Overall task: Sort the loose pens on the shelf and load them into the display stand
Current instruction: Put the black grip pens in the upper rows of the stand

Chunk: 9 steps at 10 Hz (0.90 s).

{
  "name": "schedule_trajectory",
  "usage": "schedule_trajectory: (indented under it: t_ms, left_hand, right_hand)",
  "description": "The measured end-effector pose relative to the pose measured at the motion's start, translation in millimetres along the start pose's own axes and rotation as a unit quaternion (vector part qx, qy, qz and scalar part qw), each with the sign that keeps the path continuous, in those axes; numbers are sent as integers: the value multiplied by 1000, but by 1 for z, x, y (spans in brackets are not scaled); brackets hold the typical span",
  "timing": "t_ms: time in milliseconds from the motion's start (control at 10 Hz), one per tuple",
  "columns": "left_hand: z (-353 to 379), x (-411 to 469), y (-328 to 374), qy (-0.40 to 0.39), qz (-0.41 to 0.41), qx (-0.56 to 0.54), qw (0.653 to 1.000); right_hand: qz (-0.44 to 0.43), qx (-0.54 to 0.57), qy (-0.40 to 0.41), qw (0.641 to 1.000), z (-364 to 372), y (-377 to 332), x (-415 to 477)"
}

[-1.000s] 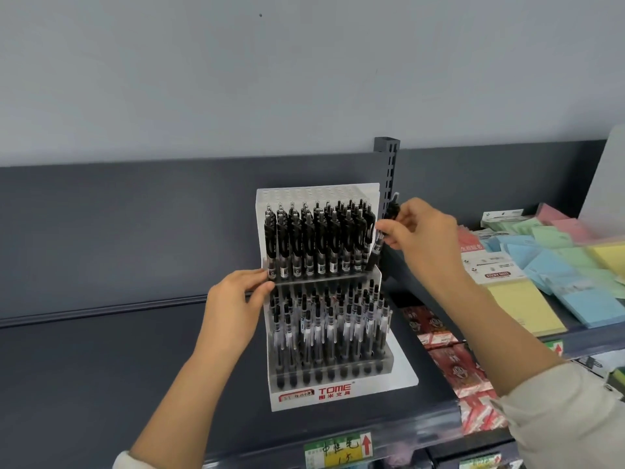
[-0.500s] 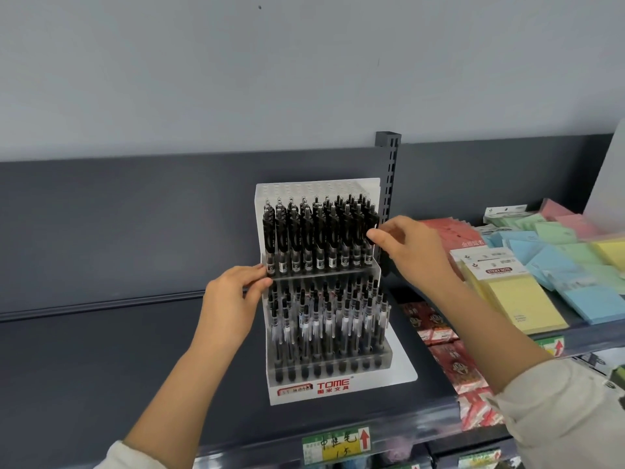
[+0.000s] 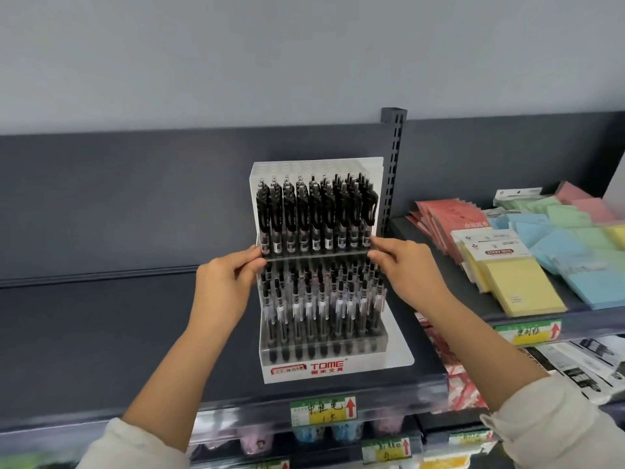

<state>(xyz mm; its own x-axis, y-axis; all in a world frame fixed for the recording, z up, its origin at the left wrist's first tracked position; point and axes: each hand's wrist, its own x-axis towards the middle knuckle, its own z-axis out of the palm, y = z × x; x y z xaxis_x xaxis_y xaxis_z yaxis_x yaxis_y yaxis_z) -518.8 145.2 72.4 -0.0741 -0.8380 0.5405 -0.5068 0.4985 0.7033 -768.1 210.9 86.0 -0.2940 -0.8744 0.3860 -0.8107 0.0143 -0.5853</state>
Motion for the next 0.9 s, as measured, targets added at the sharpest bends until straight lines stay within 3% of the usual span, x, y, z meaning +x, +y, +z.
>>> schedule_trajectory:
  t_ms: [700,900]
  left_hand:
    - [-9,-12,9,-26,-3,27,999]
    - [-26,-16,20,-98,22,117,988]
  right_hand:
    - [2,4,-15,1000,-9,-3,-15]
    - [29,35,-22,999,-10,-5,-22]
